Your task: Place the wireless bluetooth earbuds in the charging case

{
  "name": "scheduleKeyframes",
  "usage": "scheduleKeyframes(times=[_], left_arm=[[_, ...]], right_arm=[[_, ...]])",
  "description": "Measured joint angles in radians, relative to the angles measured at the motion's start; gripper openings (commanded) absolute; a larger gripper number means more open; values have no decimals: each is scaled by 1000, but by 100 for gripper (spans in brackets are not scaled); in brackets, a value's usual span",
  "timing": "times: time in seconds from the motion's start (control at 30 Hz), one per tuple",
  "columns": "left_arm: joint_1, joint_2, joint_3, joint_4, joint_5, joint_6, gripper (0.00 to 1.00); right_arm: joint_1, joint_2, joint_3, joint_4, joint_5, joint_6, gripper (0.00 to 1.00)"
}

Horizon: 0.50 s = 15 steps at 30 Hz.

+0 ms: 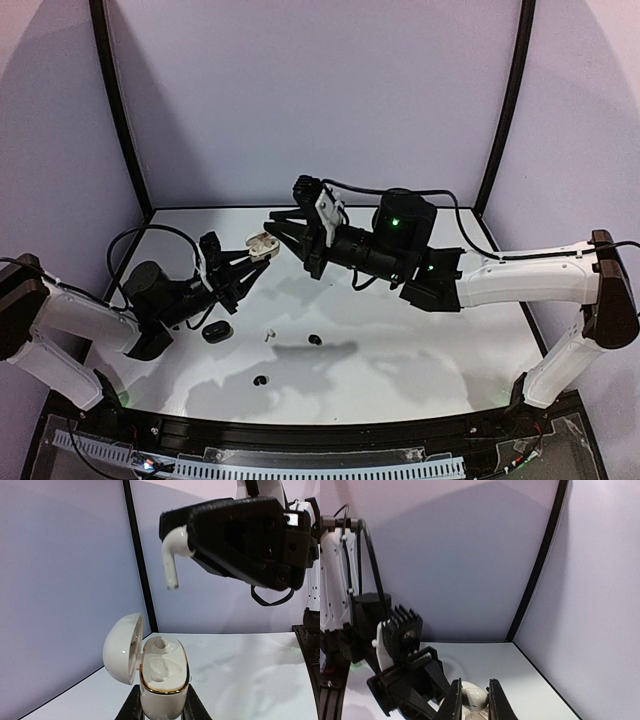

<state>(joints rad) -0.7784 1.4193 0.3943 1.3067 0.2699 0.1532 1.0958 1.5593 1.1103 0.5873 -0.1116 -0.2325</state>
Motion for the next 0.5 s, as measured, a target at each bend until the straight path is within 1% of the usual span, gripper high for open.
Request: scheduleKeyframes(times=[0.17,0.5], left_arm=[[0,0,18,3,0,-6,1],[0,0,18,3,7,-5,1]], right_arm=[[0,0,-1,-32,8,-58,0],[0,3,-2,-43,37,-115,0]])
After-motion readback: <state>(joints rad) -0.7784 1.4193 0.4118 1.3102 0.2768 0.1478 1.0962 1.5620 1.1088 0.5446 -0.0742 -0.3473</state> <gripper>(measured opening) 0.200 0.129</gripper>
